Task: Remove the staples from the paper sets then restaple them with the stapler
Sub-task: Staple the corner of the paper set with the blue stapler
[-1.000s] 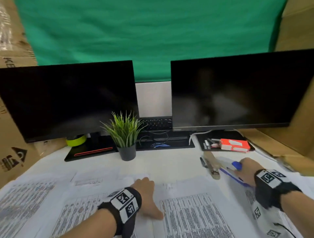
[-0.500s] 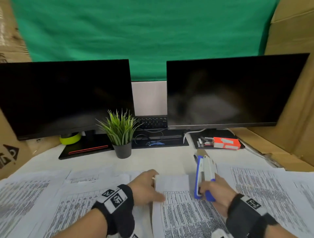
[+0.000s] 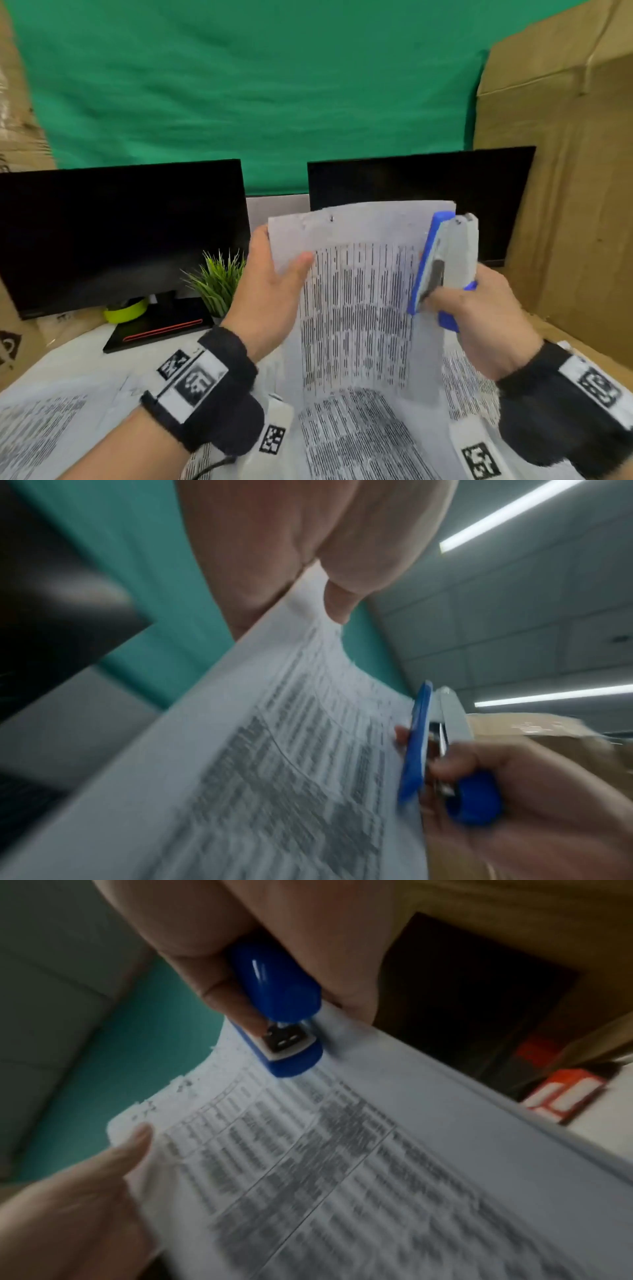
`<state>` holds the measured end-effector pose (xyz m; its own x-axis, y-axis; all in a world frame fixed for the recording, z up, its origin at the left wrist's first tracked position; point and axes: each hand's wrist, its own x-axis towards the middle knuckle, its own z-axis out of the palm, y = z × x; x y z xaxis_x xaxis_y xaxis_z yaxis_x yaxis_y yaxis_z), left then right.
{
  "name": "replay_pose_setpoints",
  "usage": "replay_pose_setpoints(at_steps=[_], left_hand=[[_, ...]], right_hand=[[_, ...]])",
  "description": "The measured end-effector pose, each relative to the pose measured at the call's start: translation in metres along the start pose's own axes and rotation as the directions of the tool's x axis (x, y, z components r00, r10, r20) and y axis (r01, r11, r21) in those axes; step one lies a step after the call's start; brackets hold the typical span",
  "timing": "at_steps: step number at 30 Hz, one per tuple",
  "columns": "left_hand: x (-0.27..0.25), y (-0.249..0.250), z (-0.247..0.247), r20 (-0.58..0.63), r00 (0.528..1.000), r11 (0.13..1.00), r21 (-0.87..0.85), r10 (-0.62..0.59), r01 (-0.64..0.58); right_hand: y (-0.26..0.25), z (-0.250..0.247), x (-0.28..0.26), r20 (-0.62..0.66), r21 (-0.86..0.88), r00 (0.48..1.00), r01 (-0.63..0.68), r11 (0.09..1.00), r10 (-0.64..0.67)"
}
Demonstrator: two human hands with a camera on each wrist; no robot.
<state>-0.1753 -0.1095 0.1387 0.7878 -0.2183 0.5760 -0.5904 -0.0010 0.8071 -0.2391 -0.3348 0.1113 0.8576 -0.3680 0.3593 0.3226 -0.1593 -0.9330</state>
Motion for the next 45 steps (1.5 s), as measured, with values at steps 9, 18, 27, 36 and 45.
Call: replay_pose_setpoints(at_steps=[9,18,27,36,45], left_hand=[[-0.042,-0.031,0.015,-0.07,0.974,0.973,0.068,-0.215,0.219],[-0.037,-0.016,0.013,-0.024,0.987,0.984,0.079,-0.161,0.162],[-0.051,0.006,0.013,0.069,0.994,0.996,0.022,-0.086,0.085],[-0.044,-0.025,0.015,0.06,0.927,0.921,-0.107,-0.37,0.375],[-0.037,-0.05,0.001,0.105,0.881,0.819,-0.33,-0.462,0.469]], right_hand=[[0.04,0.005,-0.027,-0.16,-0.166,0.984,0.048,0.985,-0.075],[-0.061,0.029,0.005,-0.199,-0.216,0.753,0.591,0.777,-0.628],[-0.058,0.053,0.017,-0.19,-0.415,0.77,0.499,0.76,-0.609],[-0.054,0.04,0.042,-0.318,-0.287,0.852,0.332,0.899,-0.416],[-0.028,-0.029,0.008,0.053,0.173,0.961,-0.276,0.945,0.271]])
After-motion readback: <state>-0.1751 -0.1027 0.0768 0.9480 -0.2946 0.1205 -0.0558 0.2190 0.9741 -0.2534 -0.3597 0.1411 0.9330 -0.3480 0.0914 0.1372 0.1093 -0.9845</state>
